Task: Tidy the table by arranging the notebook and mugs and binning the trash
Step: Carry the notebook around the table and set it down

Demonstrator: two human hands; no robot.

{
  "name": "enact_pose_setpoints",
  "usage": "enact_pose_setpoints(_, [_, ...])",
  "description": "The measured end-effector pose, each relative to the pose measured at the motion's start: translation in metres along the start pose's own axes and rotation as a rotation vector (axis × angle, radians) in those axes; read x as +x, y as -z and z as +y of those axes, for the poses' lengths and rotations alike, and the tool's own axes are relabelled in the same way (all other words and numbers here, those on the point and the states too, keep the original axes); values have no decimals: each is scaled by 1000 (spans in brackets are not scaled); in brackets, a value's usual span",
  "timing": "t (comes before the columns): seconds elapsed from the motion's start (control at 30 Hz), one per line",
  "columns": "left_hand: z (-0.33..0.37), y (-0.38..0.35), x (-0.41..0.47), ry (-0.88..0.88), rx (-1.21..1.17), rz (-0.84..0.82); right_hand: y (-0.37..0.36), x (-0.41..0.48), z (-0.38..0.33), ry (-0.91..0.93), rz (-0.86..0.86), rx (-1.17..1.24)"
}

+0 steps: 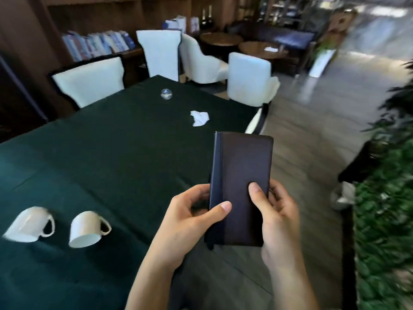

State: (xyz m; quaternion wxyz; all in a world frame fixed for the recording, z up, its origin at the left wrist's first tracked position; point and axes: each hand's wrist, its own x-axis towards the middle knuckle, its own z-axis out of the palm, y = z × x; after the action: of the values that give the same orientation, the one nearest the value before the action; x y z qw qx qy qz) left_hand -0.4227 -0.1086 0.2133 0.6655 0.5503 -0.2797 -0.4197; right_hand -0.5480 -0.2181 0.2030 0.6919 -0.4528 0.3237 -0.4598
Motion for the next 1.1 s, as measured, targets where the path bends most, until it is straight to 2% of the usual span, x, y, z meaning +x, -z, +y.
enact_pose_setpoints(0.33, [-34, -140, -24, 38, 106, -221, 143, -48, -60, 108, 241, -68])
enact_pose_setpoints(0.57, [-64, -211, -45, 60, 161, -303, 223, -78, -88, 54, 275, -88])
enact_pose_setpoints(0.83, [-83, -251, -26, 111, 247, -418, 270, -70, -96, 16, 320, -62])
enact_pose_setpoints(0.97, [-87, -261, 8, 130, 251, -485, 278, -40, -100, 41, 329, -47])
enact_pose_setpoints(1.1, [-85, -265, 62, 122, 246, -480, 272, 10, -101, 57, 328, -71])
